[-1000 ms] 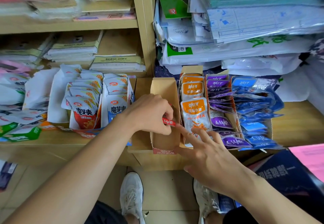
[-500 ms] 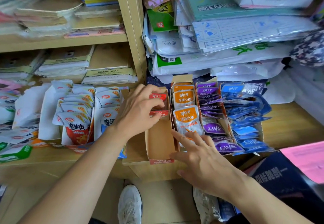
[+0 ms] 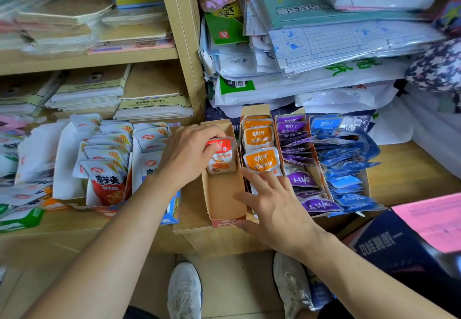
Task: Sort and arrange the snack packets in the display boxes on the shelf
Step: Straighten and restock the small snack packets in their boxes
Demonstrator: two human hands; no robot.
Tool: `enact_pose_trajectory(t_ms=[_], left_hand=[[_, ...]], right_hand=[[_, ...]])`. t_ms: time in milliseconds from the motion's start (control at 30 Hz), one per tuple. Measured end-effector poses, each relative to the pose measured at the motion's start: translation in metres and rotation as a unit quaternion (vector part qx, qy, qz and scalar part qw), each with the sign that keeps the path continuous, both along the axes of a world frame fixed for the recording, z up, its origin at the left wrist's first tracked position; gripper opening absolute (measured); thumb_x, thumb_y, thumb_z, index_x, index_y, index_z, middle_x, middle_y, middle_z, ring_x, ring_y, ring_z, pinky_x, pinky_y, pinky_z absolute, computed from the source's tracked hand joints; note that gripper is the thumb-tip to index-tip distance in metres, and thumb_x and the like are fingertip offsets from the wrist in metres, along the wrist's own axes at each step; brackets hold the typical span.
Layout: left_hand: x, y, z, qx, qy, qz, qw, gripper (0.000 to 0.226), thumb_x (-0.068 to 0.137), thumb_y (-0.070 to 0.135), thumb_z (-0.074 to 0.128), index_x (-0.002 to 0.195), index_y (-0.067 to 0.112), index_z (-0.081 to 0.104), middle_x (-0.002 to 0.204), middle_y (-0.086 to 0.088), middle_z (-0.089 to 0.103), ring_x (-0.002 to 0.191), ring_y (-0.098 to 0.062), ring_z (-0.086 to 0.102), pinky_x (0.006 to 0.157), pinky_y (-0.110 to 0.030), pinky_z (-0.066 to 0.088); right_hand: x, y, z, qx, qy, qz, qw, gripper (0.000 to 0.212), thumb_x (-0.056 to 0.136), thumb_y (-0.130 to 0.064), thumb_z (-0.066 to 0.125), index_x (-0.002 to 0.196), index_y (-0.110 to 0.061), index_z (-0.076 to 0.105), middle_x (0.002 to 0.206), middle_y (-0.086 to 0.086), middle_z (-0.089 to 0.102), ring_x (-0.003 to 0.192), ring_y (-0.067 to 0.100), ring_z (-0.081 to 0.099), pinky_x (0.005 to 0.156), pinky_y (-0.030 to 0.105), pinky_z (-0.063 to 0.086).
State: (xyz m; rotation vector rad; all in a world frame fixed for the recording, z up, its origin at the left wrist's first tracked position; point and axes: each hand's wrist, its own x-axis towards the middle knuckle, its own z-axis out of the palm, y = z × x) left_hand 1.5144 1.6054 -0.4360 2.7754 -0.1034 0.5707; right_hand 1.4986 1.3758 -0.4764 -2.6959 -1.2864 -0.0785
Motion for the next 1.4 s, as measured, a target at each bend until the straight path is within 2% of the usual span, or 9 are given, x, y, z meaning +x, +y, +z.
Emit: enact_pose_trajectory(t_ms=[100,300,500,567,767,900,1033,1233,1400], left_hand=[[0.006,-0.003,-0.004,0.02,-0.026,0.034,0.999,0.031,0.087,0.017,0.073,0.116,0.026,0.063,0.105,0.005,0.072,0.096,-0.023,0.063,0.077,-0.034,0.04],[0.006,0.001,-0.013,0.065,-0.067,0.104,0.99,0.051,0.073,0.023,0.088,0.115,0.02,0.061,0.11,-0.004,0.058,0.103,-0.025,0.057,0.08,-0.039,0.05],[0.003,0.006,-0.009,-0.081,-0.02,0.145,0.986,0.074,0.079,0.019,0.084,0.141,0.019,0.044,0.134,-0.007,0.053,0.107,-0.021,0.062,0.073,-0.027,0.05],[0.006,0.007,-0.007,-0.106,-0.003,0.138,0.985,0.067,0.085,0.016,0.078,0.144,0.02,0.046,0.133,-0.003,0.061,0.103,-0.02,0.065,0.075,-0.027,0.05],[0.02,0.001,-0.002,-0.136,-0.021,0.154,0.978,0.023,0.087,0.013,0.074,0.109,0.018,0.07,0.107,0.001,0.074,0.085,-0.016,0.069,0.071,-0.029,0.053],[0.025,-0.002,0.0,-0.182,-0.019,0.166,0.969,0.038,0.088,0.013,0.074,0.125,0.019,0.066,0.12,-0.002,0.071,0.087,-0.017,0.071,0.077,-0.036,0.06],[0.01,-0.004,0.003,-0.233,0.006,0.174,0.957,0.059,0.091,0.011,0.072,0.145,0.02,0.051,0.136,-0.005,0.063,0.103,-0.017,0.07,0.087,-0.035,0.057],[-0.038,-0.013,-0.008,-0.256,0.116,0.17,0.944,0.072,0.092,0.014,0.07,0.154,0.026,0.036,0.149,-0.002,0.05,0.101,-0.012,0.065,0.088,-0.031,0.052],[-0.06,-0.017,-0.029,-0.233,0.183,0.182,0.938,0.074,0.089,0.012,0.072,0.153,0.03,0.037,0.139,-0.006,0.058,0.102,-0.026,0.069,0.086,-0.045,0.06]], right_hand=[[0.0,-0.001,-0.004,-0.007,-0.004,0.007,1.0,0.019,0.083,-0.05,0.073,0.089,-0.033,0.072,0.156,0.009,0.039,0.132,0.032,0.044,0.092,0.05,0.044],[-0.001,0.001,-0.006,0.003,-0.004,0.013,1.0,0.012,0.079,-0.039,0.08,0.081,-0.033,0.071,0.156,0.007,0.039,0.131,0.032,0.047,0.092,0.053,0.047],[0.0,0.005,-0.007,0.007,-0.016,-0.003,1.0,0.016,0.074,-0.039,0.085,0.078,-0.033,0.071,0.155,0.006,0.042,0.13,0.031,0.049,0.092,0.054,0.047],[0.0,0.006,-0.006,0.012,-0.024,-0.007,1.0,0.016,0.073,-0.04,0.085,0.078,-0.033,0.071,0.153,0.006,0.044,0.131,0.032,0.047,0.091,0.055,0.047],[-0.002,0.009,-0.003,0.03,-0.045,-0.027,0.998,0.035,0.063,-0.043,0.091,0.09,-0.032,0.071,0.139,0.005,0.054,0.126,0.034,0.048,0.087,0.057,0.048],[0.002,0.013,-0.006,0.036,-0.1,0.036,0.994,0.034,0.061,-0.021,0.092,0.089,-0.026,0.073,0.113,-0.001,0.066,0.111,0.027,0.053,0.086,0.049,0.039],[0.012,0.016,-0.011,0.051,-0.114,0.06,0.99,0.022,0.07,-0.026,0.09,0.085,-0.027,0.074,0.09,-0.008,0.069,0.097,0.021,0.054,0.085,0.046,0.04],[0.016,0.022,-0.006,0.072,-0.141,0.075,0.985,0.016,0.07,-0.02,0.087,0.077,-0.025,0.074,0.081,-0.007,0.068,0.089,0.021,0.057,0.085,0.042,0.032],[0.008,0.018,-0.014,0.056,-0.135,0.091,0.985,0.016,0.069,-0.019,0.088,0.079,-0.023,0.076,0.084,-0.005,0.07,0.094,0.021,0.06,0.092,0.043,0.031]])
